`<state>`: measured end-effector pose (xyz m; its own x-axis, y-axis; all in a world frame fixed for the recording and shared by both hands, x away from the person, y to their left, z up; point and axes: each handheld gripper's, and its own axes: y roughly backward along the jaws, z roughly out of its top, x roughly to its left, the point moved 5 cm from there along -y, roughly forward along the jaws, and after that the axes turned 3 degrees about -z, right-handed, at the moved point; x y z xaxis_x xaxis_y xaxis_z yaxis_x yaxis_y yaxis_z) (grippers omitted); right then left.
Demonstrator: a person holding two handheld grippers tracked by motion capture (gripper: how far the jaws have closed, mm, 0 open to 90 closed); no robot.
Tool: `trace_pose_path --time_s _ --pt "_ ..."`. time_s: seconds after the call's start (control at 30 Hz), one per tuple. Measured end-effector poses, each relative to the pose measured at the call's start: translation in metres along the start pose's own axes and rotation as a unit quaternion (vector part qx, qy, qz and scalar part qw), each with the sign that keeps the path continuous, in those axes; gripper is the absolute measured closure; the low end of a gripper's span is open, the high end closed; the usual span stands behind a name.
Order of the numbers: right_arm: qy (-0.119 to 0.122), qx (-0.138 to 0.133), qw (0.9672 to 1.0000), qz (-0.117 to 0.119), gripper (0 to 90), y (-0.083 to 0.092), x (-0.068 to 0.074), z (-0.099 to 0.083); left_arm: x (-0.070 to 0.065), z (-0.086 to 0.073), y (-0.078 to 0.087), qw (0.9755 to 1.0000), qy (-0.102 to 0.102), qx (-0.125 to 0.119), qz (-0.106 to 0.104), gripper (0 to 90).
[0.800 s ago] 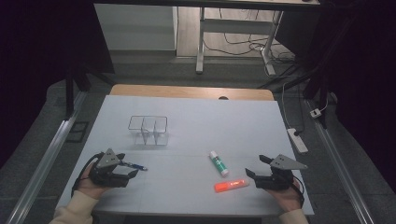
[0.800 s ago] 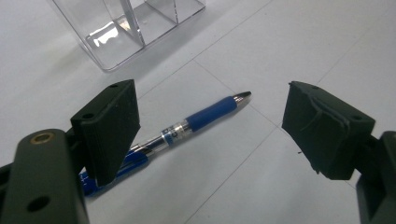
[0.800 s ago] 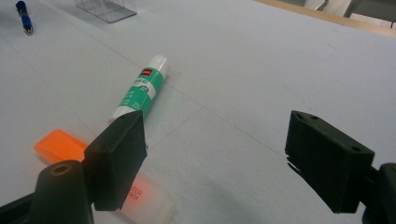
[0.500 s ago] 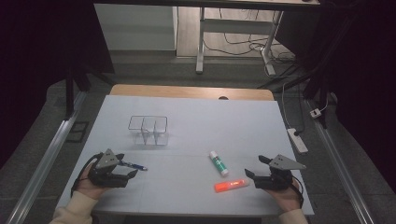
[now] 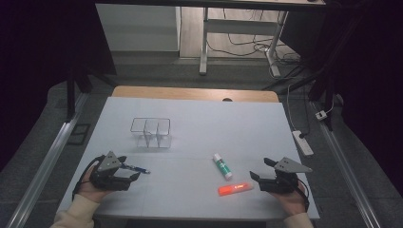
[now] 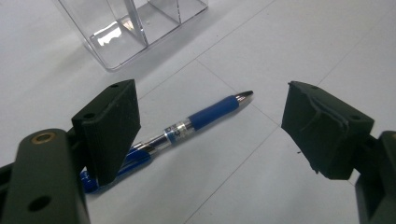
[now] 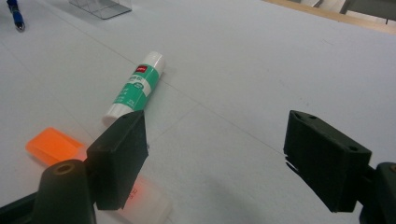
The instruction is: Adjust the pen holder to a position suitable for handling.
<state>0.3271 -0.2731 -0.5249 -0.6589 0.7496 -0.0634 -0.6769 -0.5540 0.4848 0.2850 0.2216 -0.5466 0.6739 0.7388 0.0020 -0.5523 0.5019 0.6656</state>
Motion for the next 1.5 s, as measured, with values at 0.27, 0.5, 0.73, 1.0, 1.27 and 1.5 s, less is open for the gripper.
trace_pose_path --time_s 0.27,0.5,0.73,1.0,1.27,1.5 --pt "-0.002 0.001 1.0000 -0.002 21.7 0.000 -0.001 0.000 -0.003 0.009 -0.001 1.0000 -0.001 -0.007 -0.004 20.8" --pt "-0.008 -0.001 1.0000 0.001 21.7 0.000 -0.001 0.000 -0.001 0.017 -0.002 1.0000 0.004 -0.007 0.003 21.5" --pt "-0.009 0.000 1.0000 0.001 21.9 0.000 -0.001 0.000 0.004 0.026 -0.005 1.0000 0.002 -0.003 0.008 21.8" --pt "-0.013 -0.002 0.9999 0.004 21.9 0.000 -0.001 0.000 0.016 0.041 -0.003 0.9997 0.004 -0.011 0.023 26.2" --pt "-0.013 0.000 0.9999 -0.001 21.8 0.000 -0.001 0.000 0.033 0.043 -0.006 0.9992 0.017 -0.007 0.036 36.0" --pt "-0.014 0.002 0.9999 -0.001 21.8 -0.001 -0.001 -0.001 0.045 0.047 -0.004 0.9984 0.025 -0.016 0.048 45.8"
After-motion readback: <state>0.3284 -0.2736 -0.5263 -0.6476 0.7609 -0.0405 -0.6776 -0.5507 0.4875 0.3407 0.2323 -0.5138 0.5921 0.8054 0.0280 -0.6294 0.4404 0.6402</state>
